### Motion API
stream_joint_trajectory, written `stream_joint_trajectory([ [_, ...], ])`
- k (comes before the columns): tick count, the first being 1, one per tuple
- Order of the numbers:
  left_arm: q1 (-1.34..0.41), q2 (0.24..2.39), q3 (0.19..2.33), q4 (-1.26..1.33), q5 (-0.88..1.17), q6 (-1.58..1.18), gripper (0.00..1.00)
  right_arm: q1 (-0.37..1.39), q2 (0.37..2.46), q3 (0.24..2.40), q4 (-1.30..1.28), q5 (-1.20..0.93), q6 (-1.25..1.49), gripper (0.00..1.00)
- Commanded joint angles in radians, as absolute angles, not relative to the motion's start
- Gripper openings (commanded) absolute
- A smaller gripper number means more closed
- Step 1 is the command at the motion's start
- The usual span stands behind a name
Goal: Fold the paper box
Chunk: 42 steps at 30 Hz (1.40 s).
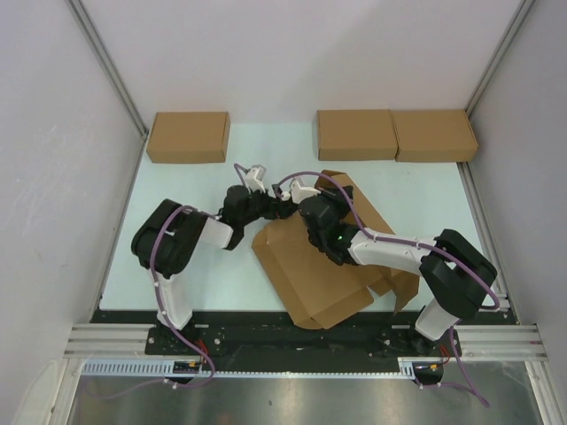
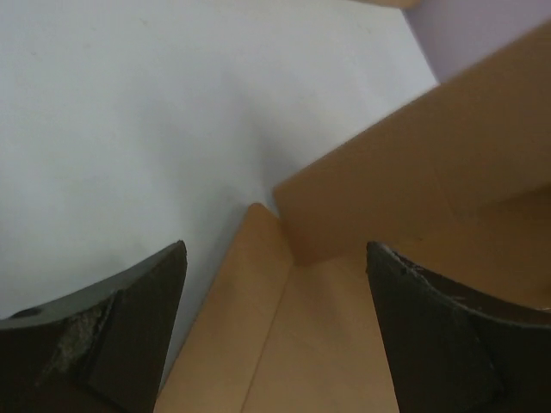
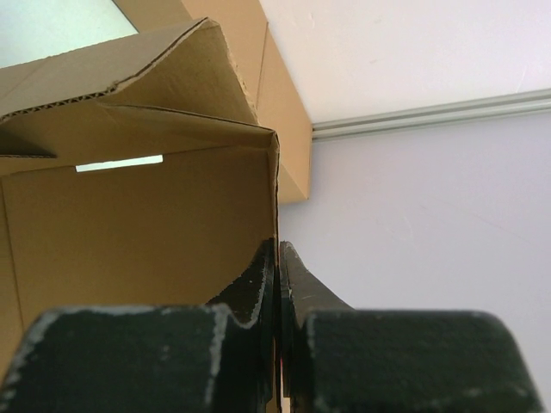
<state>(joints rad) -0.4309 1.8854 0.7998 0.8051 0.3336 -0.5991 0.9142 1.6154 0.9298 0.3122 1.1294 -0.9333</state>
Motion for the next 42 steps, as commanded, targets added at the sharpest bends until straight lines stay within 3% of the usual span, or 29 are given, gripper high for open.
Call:
stream_joint_trajectory([
  [1, -0.417, 1.917, 0.722, 1.347, 0.491, -0.686, 0.90, 0.910, 1.580, 0.930, 0.308, 1.126, -0.881, 0.00],
  [6, -0.423, 1.965, 0.788, 1.295, 0.466, -0.669, 0.82, 0.910, 1.574, 0.930, 0.285, 1.115, -0.856, 0.00],
  [25, -0.564, 2.029, 0.853, 1.287, 0.427, -0.540, 0.82, 0.900, 1.609, 0.930, 0.265, 1.114, -0.787, 0.00],
  [42, -0.561, 2.063, 0.796, 1.537, 0.400, -0.678, 0.84, 0.904, 1.683, 0.933, 0.342, 1.143, -0.830, 0.00],
])
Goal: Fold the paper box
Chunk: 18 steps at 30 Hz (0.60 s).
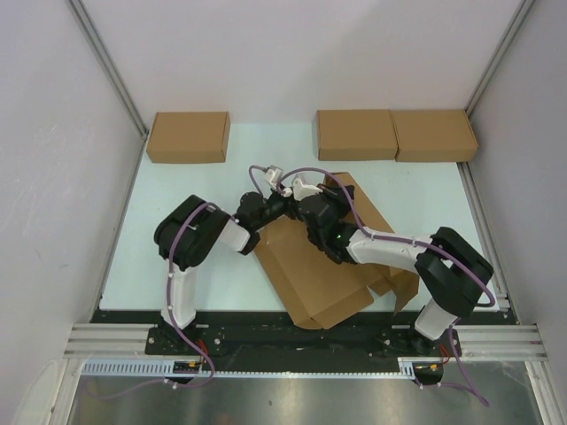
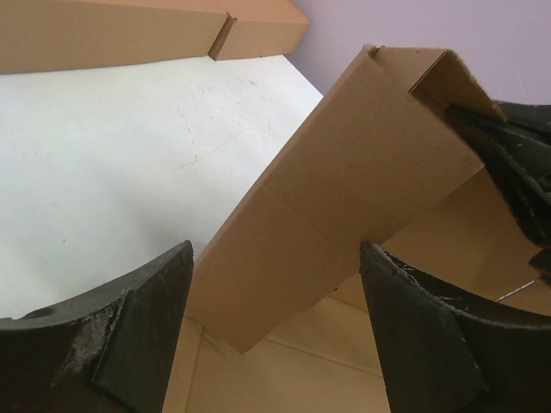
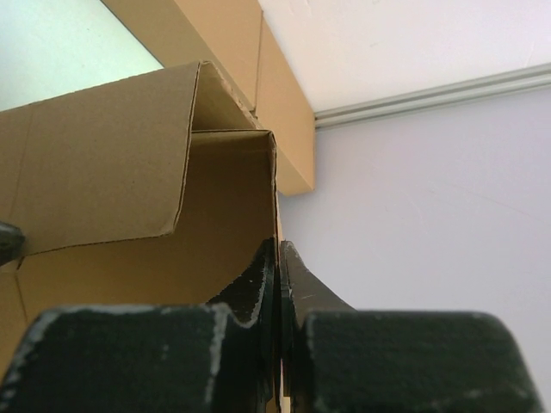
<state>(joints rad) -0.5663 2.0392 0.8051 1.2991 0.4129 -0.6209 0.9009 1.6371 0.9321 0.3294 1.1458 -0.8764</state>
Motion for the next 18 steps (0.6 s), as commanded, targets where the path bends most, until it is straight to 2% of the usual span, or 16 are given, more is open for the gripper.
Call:
stream_joint_trajectory([
  [1, -0.561, 2.075, 0.793, 1.554, 0.400, -0.686, 0.83, 0.902, 1.690, 0.931, 0.348, 1.144, -0.831, 0.00],
  [3, -0.561, 2.089, 0.795, 1.577, 0.411, -0.712, 0.84, 0.899, 1.703, 0.931, 0.377, 1.158, -0.845, 0.00],
  [4, -0.561, 2.098, 0.798, 1.603, 0.414, -0.722, 0.88, 0.900, 1.712, 0.933, 0.388, 1.164, -0.854, 0.00],
  [10, -0.558, 2.140, 0.813, 1.660, 0.448, -0.770, 0.89, 0.903, 1.732, 0.931, 0.442, 1.184, -0.879, 0.00],
  [18, -0.558, 2.134, 0.844, 1.625, 0.451, -0.738, 0.88, 0.907, 1.698, 0.931, 0.333, 1.131, -0.749, 0.00],
])
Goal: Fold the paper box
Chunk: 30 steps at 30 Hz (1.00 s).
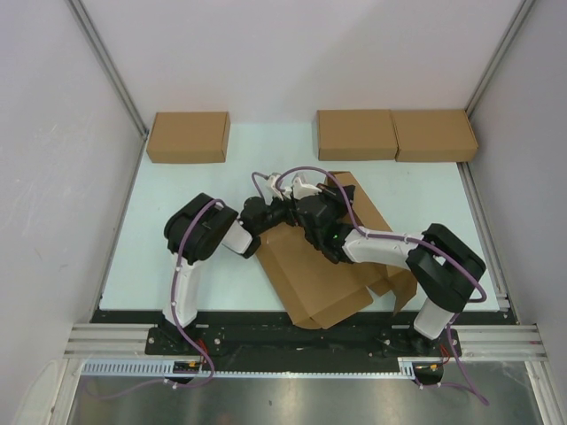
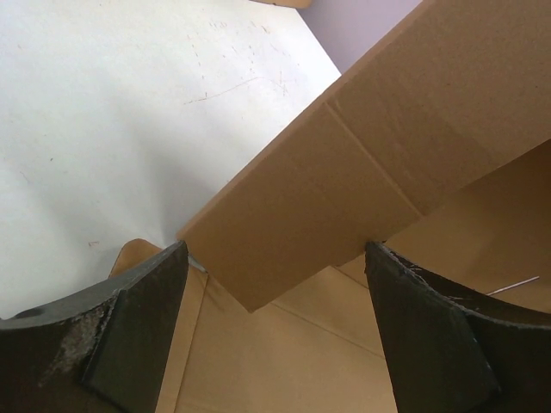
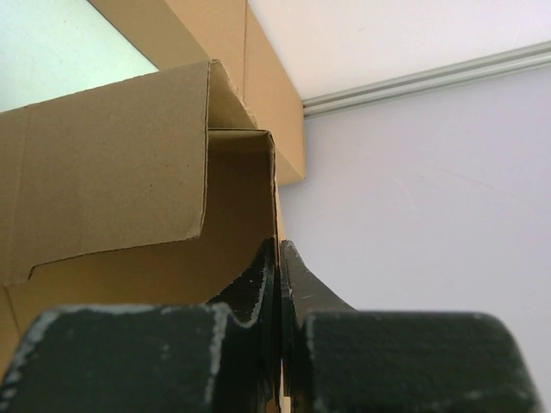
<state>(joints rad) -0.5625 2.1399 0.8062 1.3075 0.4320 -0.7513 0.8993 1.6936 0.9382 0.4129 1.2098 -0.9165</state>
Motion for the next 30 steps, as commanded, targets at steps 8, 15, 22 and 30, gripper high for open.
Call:
stream_joint_trajectory([
  [8, -0.560, 2.143, 0.954, 1.529, 0.468, -0.689, 0.88, 0.902, 1.663, 0.931, 0.259, 1.085, -0.683, 0.00],
  [15, -0.583, 2.138, 0.988, 1.489, 0.485, -0.660, 0.88, 0.885, 1.640, 0.934, 0.239, 1.071, -0.669, 0.00],
  [22, -0.485, 2.089, 0.887, 1.574, 0.477, -0.739, 0.90, 0.876, 1.612, 0.939, 0.196, 1.046, -0.637, 0.00],
  [30, -0.419, 2.111, 0.861, 1.660, 0.512, -0.844, 0.95, 0.876, 1.589, 0.950, 0.141, 1.017, -0.592, 0.00],
])
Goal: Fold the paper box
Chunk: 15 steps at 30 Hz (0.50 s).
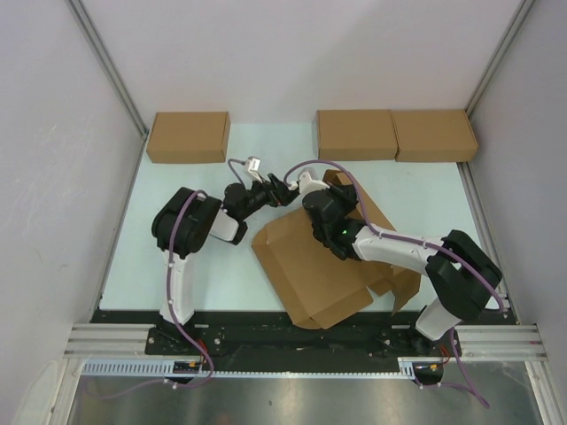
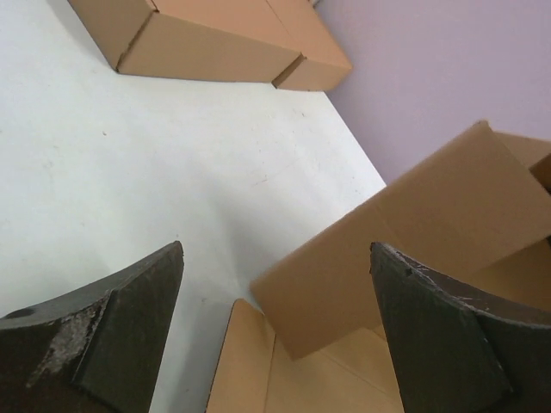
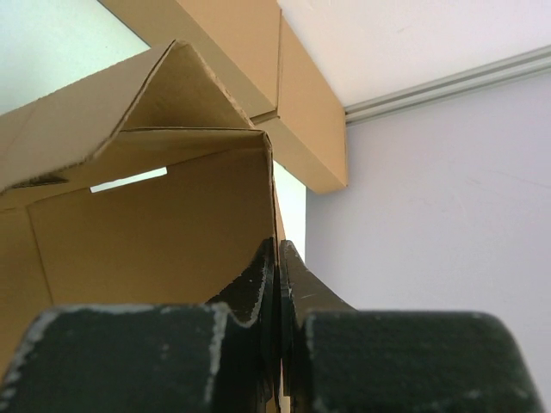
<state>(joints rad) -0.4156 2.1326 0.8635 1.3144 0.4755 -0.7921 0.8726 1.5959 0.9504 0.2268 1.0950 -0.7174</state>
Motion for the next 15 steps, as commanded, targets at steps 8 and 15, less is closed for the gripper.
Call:
stream_joint_trajectory([
  [8, -0.505, 2.128, 0.914, 1.619, 0.586, -0.769, 0.94, 0.876, 1.595, 0.950, 0.137, 1.008, -0.580, 0.00],
  [15, -0.575, 2.144, 0.953, 1.562, 0.591, -0.695, 0.94, 0.874, 1.601, 0.954, 0.124, 1.000, -0.566, 0.00],
])
